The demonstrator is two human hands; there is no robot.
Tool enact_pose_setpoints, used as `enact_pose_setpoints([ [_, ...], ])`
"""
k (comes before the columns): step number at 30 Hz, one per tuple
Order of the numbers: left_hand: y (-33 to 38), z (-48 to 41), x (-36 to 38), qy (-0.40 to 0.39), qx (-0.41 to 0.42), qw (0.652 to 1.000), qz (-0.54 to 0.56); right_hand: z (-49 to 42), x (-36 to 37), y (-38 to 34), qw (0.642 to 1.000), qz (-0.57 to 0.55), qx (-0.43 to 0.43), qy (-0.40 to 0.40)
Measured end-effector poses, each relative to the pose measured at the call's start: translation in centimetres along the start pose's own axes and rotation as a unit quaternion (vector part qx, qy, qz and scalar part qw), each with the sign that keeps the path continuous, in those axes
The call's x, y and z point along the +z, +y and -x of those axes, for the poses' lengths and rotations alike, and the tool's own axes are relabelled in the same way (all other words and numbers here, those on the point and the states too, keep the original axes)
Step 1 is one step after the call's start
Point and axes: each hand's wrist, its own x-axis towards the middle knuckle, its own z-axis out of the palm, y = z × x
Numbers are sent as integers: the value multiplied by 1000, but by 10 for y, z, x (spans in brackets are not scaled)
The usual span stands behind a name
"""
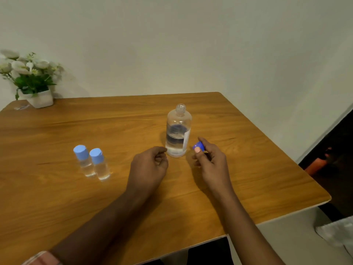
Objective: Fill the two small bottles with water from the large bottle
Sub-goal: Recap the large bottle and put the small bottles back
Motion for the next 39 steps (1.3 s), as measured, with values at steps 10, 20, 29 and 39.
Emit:
enact_pose_setpoints([
  [10,0,-19,17,-19,-22,998,53,-59,-23,-69,994,38,-98,-14],
  [20,-2,-27,20,-37,-6,996,85,-98,-9,-126,917,284,-185,-209],
  [29,-6,-28,19,-44,13,995,93,-103,-7,-133,897,323,-164,-255],
  [39,-6,-28,18,-43,15,995,88,-102,2,-142,852,441,-173,-224],
])
